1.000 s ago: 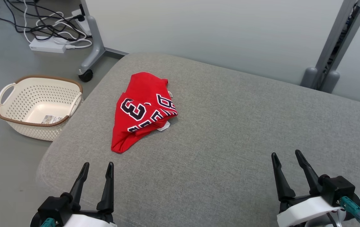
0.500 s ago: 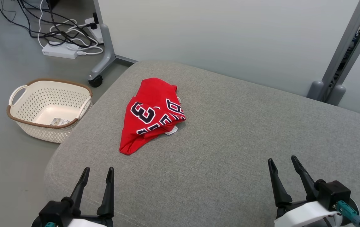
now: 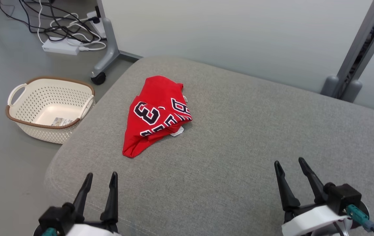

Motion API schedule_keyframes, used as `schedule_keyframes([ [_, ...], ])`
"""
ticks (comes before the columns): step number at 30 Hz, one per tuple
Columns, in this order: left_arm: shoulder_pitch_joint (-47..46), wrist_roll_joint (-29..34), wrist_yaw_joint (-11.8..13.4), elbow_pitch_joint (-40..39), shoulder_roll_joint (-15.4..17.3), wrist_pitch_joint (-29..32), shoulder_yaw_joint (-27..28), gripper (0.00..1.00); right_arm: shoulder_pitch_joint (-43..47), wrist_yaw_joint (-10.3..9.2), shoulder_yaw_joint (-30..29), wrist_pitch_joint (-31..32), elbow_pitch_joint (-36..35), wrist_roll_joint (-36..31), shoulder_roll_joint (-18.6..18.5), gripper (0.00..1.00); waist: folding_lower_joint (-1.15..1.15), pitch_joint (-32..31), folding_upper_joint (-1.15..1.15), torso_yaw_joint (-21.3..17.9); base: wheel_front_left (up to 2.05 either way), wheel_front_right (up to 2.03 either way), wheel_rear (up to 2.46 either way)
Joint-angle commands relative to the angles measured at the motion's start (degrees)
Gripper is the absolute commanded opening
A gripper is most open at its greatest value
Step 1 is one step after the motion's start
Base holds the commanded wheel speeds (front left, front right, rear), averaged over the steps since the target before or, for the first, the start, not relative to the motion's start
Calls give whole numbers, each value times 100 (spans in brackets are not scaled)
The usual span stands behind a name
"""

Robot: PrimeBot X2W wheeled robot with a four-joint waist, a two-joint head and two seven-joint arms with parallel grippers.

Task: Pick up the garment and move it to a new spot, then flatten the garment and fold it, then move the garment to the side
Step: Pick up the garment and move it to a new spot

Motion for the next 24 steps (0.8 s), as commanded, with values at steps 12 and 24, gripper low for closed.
schedule_keyframes([
  [12,-2299,-484,-154,1188,415,35,71,100,-701,0,224,-25,-198,-161,-405,100,0,1045,0,-539,0,0,0],
  [24,-4966,-2424,-162,3056,1415,2915,-202,100,-1318,0,613,-25,-309,-230,-544,100,0,1940,0,-1182,0,0,0],
])
